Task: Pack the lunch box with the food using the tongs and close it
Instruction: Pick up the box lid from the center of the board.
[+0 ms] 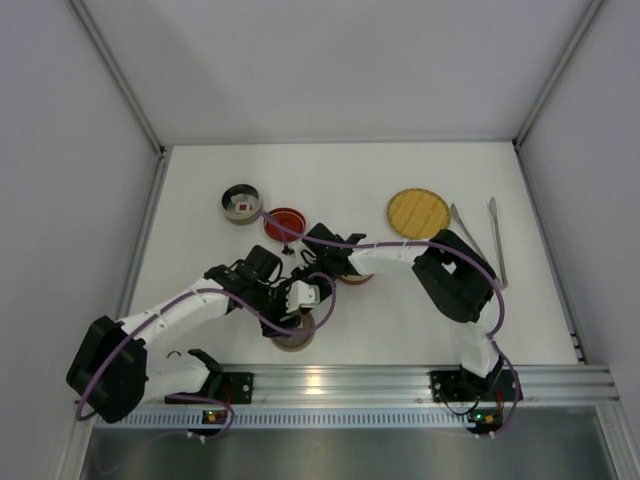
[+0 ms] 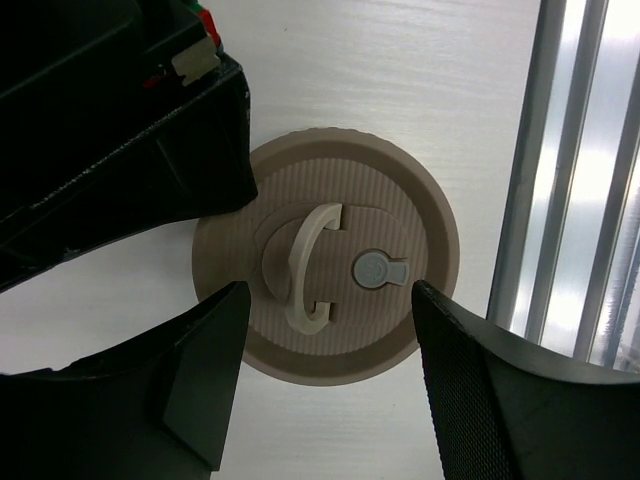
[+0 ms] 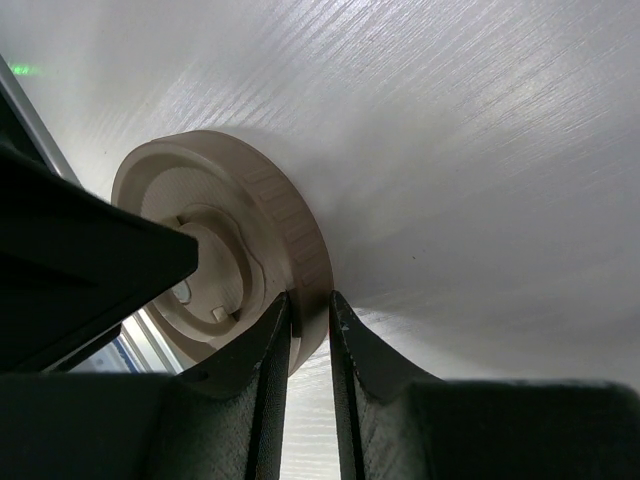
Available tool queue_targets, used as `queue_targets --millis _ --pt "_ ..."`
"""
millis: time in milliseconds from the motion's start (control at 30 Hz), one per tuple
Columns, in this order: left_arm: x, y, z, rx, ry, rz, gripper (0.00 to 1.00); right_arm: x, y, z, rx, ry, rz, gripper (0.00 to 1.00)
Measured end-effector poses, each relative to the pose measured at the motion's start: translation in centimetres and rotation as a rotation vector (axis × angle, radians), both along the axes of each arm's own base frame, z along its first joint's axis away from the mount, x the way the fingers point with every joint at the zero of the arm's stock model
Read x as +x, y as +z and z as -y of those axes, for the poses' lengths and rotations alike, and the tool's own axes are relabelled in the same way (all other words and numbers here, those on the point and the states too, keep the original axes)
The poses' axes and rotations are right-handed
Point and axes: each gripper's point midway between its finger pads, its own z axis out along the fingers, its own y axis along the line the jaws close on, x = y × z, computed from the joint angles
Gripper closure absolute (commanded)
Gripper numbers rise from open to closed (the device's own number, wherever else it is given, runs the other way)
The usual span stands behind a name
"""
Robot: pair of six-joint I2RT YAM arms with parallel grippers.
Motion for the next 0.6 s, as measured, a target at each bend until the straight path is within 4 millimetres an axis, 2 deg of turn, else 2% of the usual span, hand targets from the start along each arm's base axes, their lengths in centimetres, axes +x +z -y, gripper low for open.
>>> queue_targets --millis 133,367,600 --pt "0.37 -0.96 -0.09 0.029 0.009 -0.013 0.32 0.01 0.00 0.00 0.000 0.001 0.001 0.81" --pt "0.42 -1.29 0.03 0.034 0.004 -0.025 0.50 0.01 -0.01 0.01 0.001 0.004 0.003 0.81" --pt "0.30 -1.26 0.11 0.030 -0.012 -0.024 0.58 0.02 0.00 0.01 0.001 0.004 0.002 0.81"
